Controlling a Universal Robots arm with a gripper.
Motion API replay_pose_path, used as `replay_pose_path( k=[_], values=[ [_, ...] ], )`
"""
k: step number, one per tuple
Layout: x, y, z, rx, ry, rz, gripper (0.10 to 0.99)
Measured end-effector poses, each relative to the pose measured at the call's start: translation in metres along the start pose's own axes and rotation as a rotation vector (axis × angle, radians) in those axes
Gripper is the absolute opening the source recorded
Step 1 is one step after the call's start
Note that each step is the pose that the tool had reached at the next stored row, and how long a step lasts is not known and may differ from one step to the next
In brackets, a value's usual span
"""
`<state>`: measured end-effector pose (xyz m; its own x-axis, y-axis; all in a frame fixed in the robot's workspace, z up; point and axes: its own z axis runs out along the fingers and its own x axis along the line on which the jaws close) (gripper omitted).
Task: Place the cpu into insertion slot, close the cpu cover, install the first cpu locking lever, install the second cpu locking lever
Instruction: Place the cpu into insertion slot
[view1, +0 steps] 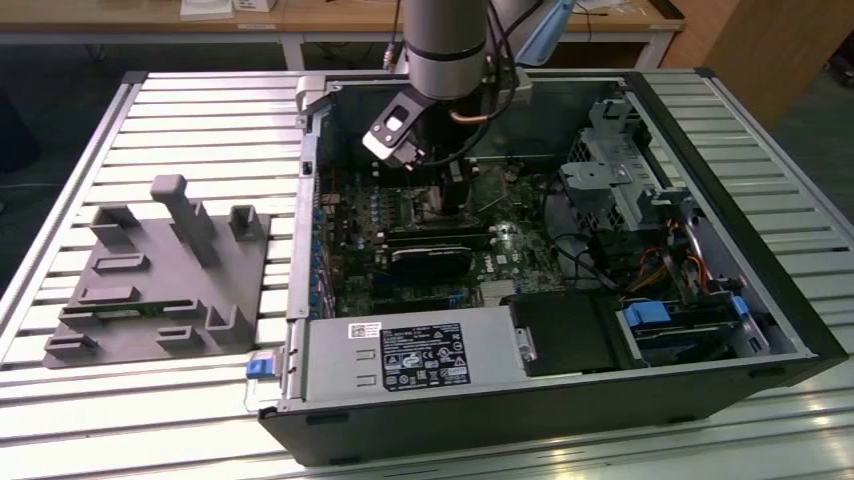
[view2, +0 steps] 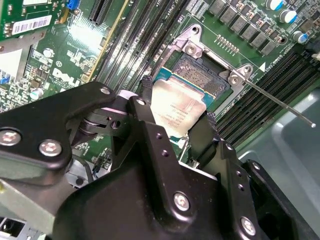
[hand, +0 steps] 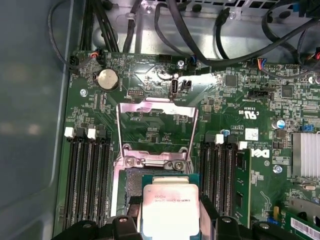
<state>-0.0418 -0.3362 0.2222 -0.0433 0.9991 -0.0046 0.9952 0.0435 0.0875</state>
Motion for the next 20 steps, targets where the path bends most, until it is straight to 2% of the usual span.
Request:
replay_pose_path(
  k=[7,20],
  values=[
    [0.0031,-0.001,0.0024,0.0,0.0,0.0,0.541],
    [0.0066,-0.0031,0.0117,0.0,-0.0017,0.021,0.541]
  ],
)
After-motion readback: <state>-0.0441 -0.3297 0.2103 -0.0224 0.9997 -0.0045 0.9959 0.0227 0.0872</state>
